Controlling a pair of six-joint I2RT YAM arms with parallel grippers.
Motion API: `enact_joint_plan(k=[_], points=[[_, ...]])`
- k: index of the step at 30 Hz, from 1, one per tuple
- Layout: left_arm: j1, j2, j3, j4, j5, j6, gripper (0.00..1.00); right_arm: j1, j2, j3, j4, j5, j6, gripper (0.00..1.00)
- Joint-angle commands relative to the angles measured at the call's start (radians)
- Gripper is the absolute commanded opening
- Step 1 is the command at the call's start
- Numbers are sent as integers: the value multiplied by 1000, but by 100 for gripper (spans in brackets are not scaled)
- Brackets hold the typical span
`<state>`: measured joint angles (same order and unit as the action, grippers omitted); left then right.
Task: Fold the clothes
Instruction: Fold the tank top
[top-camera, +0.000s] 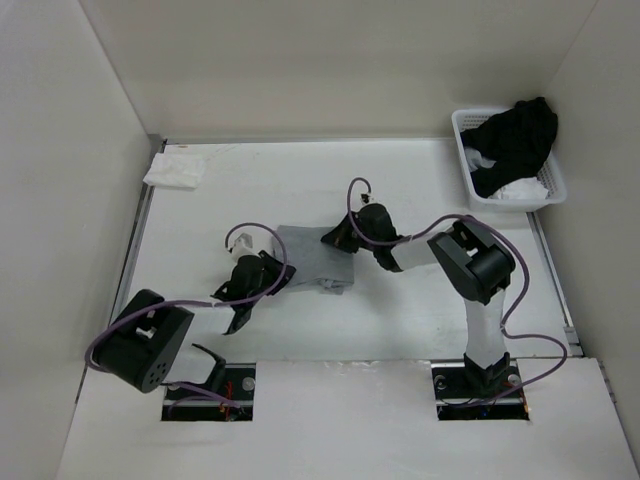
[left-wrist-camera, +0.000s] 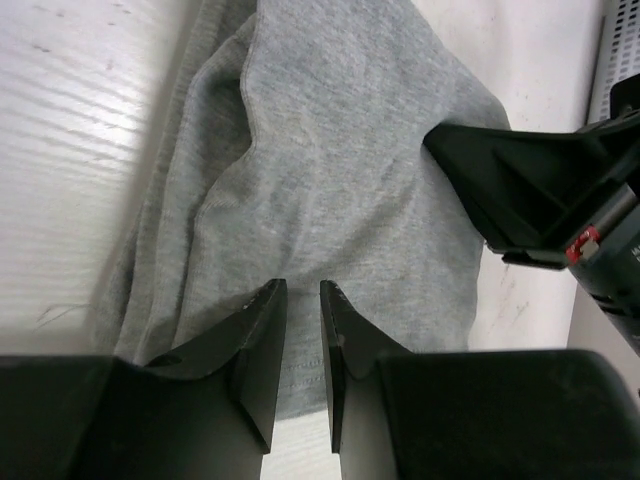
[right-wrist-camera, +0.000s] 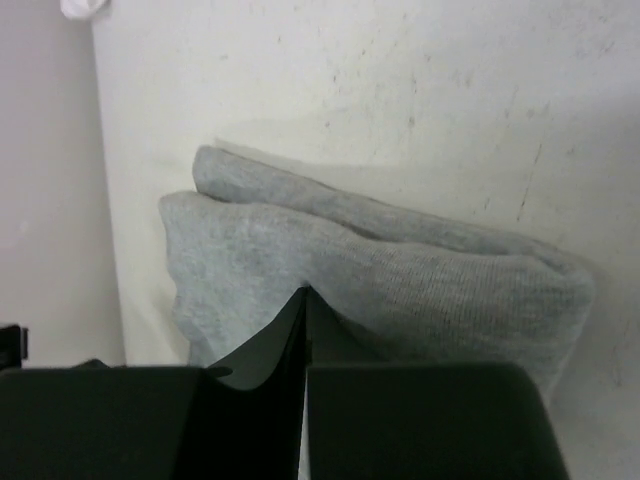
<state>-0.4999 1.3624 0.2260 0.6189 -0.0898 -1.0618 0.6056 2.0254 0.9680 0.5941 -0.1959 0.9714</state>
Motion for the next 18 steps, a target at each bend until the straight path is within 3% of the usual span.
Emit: enact_joint_plan(k=[1,9,18], points=[[19,-81,-37,-2,-10,3,20,-26,16,34,105,24,79,3],[24,-328,19,-214,-45,66,23,-37,-129,8,130,-17,102,10],[68,-559,171,-580,-292,282,49,-62,-672,-302,44,51,-83,45]])
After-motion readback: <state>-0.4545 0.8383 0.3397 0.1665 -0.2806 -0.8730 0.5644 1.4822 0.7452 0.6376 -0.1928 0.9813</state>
